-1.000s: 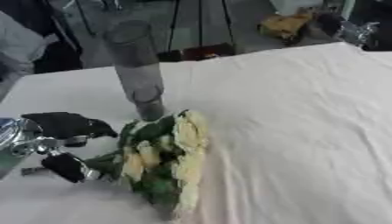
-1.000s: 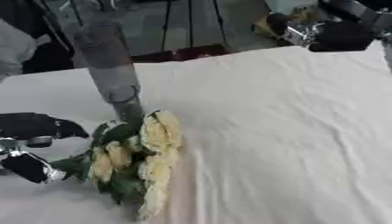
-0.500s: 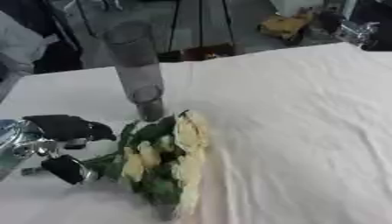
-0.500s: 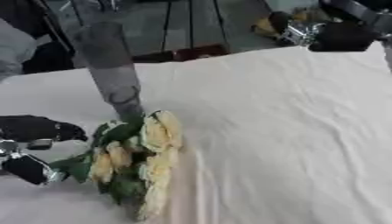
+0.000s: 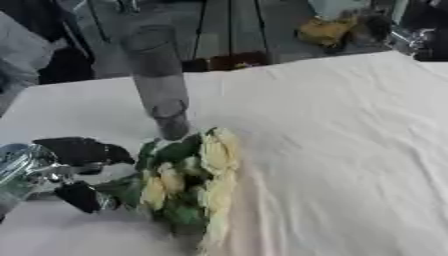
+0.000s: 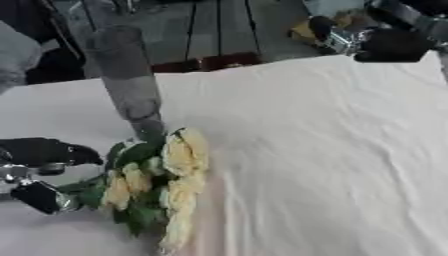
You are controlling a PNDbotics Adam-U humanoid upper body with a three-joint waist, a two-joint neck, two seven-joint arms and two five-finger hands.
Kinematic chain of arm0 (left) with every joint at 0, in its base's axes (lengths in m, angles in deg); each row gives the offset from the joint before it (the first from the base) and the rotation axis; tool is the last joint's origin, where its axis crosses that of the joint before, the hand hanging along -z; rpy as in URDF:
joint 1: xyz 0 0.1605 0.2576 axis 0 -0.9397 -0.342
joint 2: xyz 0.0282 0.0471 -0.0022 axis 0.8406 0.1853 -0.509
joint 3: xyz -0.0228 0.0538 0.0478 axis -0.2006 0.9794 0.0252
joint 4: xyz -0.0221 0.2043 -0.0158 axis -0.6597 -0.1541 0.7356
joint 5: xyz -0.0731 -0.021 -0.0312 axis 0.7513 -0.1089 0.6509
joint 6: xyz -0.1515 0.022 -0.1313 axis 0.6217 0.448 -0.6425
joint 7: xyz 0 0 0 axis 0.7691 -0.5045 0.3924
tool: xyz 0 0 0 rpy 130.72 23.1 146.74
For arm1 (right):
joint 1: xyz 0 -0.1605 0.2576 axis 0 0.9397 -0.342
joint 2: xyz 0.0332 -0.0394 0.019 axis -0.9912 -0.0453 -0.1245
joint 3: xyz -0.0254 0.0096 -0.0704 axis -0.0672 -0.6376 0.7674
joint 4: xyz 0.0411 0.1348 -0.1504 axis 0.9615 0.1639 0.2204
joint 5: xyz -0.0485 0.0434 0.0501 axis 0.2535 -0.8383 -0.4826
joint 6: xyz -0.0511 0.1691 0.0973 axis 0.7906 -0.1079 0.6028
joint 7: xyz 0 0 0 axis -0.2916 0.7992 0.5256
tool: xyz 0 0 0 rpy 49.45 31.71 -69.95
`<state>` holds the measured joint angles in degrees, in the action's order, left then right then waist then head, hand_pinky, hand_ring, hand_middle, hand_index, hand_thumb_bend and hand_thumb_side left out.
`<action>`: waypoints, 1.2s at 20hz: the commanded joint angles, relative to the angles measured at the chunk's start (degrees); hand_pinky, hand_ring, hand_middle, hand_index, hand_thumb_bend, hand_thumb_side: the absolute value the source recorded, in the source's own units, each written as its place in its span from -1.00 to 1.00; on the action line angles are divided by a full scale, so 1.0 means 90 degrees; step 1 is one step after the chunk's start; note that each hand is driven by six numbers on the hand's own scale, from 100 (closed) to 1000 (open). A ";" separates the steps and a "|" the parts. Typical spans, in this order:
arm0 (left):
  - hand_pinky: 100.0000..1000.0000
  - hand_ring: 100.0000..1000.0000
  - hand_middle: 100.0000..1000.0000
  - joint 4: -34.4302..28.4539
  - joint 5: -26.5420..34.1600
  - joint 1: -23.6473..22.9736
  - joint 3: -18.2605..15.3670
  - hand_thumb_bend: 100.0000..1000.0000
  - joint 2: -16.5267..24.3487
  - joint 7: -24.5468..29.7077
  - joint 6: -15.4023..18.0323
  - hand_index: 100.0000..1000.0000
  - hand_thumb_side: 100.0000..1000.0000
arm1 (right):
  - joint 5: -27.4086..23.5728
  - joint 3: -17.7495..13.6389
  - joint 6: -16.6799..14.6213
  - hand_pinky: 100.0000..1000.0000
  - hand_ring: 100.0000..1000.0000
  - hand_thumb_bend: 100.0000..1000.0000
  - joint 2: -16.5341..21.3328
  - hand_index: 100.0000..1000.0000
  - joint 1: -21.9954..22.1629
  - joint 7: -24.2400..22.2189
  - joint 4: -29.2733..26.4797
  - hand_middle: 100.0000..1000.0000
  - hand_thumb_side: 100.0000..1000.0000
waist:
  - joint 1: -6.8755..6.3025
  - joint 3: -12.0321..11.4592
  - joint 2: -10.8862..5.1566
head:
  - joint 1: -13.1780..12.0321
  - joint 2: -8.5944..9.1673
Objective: Arrange flowers into the vase.
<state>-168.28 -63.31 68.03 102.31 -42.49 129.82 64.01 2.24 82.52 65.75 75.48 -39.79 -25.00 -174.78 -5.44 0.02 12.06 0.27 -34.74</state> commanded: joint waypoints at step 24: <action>0.52 0.52 0.57 0.1147 -0.0673 0.0132 0.0097 -0.70 -0.0657 -0.0969 -0.0016 0.72 0.23 | -0.0114 -0.0141 0.0057 0.64 0.86 -0.77 0.0099 0.75 -0.0120 0.0145 -0.0056 0.77 1.00 | 0.0041 0.0083 0.0001 | -0.0086 0.0123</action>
<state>-158.48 -68.67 68.57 103.39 -49.23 121.48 63.80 1.64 82.02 66.19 75.32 -39.78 -24.02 -174.78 -5.39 0.75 12.82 -0.30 -34.22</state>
